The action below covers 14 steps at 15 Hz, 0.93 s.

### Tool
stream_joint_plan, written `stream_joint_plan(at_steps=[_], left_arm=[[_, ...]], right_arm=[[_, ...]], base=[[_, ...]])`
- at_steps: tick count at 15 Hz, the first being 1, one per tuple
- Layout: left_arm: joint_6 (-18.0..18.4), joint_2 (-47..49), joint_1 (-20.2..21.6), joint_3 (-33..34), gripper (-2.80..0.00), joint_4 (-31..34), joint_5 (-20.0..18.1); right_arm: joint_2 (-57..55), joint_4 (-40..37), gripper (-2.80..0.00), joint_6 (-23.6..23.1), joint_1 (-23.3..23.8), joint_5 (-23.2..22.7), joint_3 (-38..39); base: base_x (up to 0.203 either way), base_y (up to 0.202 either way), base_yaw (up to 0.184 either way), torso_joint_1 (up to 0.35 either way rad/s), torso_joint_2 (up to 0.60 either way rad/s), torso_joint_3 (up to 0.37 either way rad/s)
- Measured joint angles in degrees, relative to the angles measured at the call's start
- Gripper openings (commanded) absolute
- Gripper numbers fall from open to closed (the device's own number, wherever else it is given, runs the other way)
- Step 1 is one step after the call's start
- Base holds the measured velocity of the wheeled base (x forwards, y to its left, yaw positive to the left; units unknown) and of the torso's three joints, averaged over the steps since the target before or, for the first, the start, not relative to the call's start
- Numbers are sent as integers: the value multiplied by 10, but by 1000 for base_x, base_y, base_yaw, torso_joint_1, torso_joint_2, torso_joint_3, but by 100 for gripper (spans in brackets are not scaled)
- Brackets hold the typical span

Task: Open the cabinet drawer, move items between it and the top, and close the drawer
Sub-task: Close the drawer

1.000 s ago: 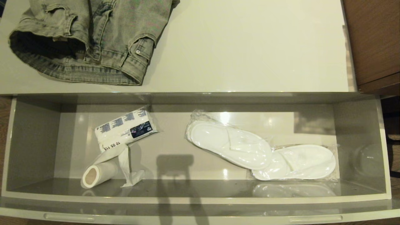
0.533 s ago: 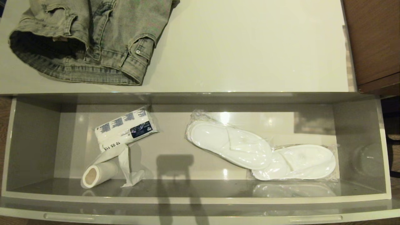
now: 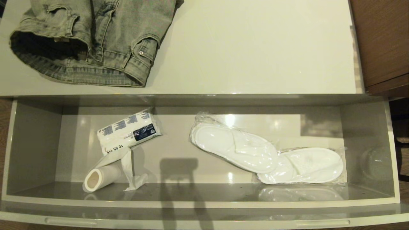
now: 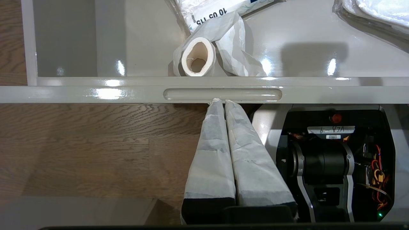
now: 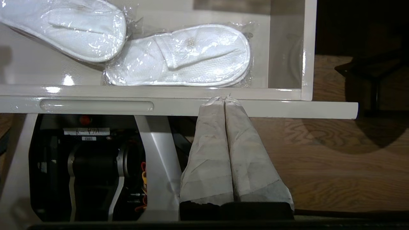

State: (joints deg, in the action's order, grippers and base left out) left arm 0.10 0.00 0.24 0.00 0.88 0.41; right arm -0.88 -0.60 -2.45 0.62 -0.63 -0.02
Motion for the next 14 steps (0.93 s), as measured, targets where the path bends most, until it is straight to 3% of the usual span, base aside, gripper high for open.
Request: stream_joint_plan(at_steps=[12, 14], left_arm=[[7, 0, 0, 0, -280, 3, -1], [50, 1, 0, -1, -280, 5, -6]], right_arm=[[0, 3, -280, 4, 0, 1, 0], [0, 3, -280, 7, 0, 2, 0]], base=[[0, 0, 0, -1, 0, -2], [0, 0, 0, 0, 0, 0]])
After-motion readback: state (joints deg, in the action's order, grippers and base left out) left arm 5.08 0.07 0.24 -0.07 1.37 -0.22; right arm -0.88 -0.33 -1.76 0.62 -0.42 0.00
